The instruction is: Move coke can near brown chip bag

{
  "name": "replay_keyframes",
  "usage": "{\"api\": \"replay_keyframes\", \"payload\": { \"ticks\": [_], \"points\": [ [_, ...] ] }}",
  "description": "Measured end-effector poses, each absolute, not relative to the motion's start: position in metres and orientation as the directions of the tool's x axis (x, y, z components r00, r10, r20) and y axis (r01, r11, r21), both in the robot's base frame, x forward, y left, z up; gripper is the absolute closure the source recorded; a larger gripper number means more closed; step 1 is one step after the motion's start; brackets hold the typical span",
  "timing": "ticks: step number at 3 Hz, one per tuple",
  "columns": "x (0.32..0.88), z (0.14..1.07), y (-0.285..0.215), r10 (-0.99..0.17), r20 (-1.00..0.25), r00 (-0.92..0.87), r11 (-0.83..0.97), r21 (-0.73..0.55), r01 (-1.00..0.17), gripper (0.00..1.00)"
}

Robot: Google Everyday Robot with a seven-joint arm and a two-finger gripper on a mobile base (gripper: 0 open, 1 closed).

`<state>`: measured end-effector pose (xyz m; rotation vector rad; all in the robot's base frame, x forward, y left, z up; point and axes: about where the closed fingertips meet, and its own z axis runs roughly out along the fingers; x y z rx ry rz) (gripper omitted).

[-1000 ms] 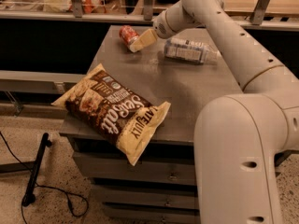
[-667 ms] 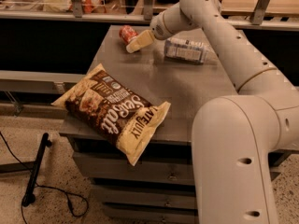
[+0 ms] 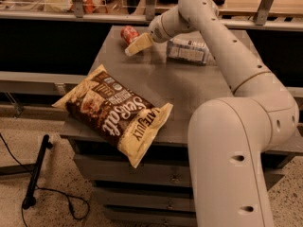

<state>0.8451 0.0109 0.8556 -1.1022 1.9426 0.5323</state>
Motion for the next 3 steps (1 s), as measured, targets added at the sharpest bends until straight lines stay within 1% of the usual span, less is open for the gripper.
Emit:
{"api": "replay_keyframes", "payload": {
  "ticks": [1, 3],
  "points": [
    [0.8477, 0.8531, 0.015, -0.511, -0.816, -0.271, 0.52, -0.042, -0.853, 0.18],
    [0.8501, 0.8515, 0.0159, -0.54, -0.797, -0.27, 0.517, -0.061, -0.854, 0.64]
  ]
}}
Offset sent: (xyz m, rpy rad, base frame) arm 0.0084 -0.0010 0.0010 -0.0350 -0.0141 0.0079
